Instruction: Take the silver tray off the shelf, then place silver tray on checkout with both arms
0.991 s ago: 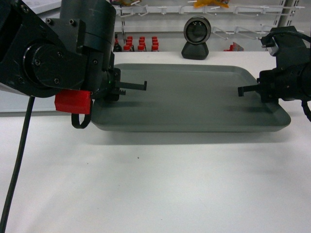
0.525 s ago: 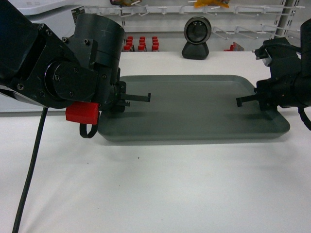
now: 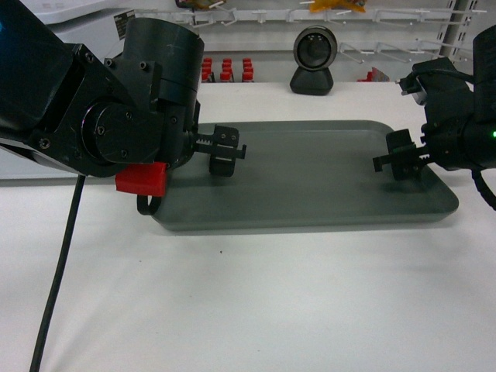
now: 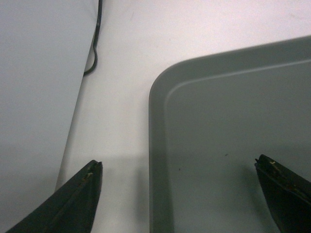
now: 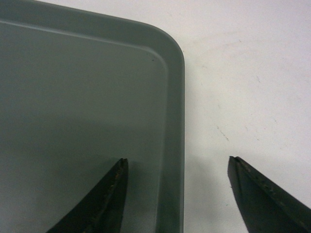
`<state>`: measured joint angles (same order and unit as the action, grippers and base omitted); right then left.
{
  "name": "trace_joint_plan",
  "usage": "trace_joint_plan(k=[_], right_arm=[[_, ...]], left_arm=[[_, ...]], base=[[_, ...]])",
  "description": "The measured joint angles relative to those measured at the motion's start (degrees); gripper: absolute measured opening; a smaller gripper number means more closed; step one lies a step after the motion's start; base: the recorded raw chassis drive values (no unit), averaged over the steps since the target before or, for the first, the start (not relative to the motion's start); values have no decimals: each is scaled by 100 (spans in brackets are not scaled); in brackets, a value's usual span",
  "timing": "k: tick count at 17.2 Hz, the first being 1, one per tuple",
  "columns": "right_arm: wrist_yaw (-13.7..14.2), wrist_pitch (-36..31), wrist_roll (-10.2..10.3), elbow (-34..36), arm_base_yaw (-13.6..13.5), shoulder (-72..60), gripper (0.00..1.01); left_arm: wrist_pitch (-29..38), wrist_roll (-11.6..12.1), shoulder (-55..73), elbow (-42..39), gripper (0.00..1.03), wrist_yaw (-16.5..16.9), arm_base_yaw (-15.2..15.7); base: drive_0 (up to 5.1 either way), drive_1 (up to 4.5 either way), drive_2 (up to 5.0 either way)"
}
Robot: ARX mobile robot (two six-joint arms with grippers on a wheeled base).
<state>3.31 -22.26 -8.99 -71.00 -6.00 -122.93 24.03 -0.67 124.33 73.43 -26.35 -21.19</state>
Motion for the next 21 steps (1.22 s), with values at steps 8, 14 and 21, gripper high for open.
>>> trace_joint_plan(k=[8, 14, 21], right_arm=[[-57, -1346, 1134, 866, 39, 1309, 98], [-42, -2691, 2124, 2389, -358, 2715, 98], [669, -2594, 1217, 3880, -428, 4181, 62]], left_arm=[[1408, -568, -1458, -1058, 98, 304, 13], [2557, -798, -2721, -2566, 98, -177, 66], [2730, -101, -4444, -4406, 57, 1187, 800]], base=[[0, 0, 0], [0, 0, 0], [0, 0, 0]])
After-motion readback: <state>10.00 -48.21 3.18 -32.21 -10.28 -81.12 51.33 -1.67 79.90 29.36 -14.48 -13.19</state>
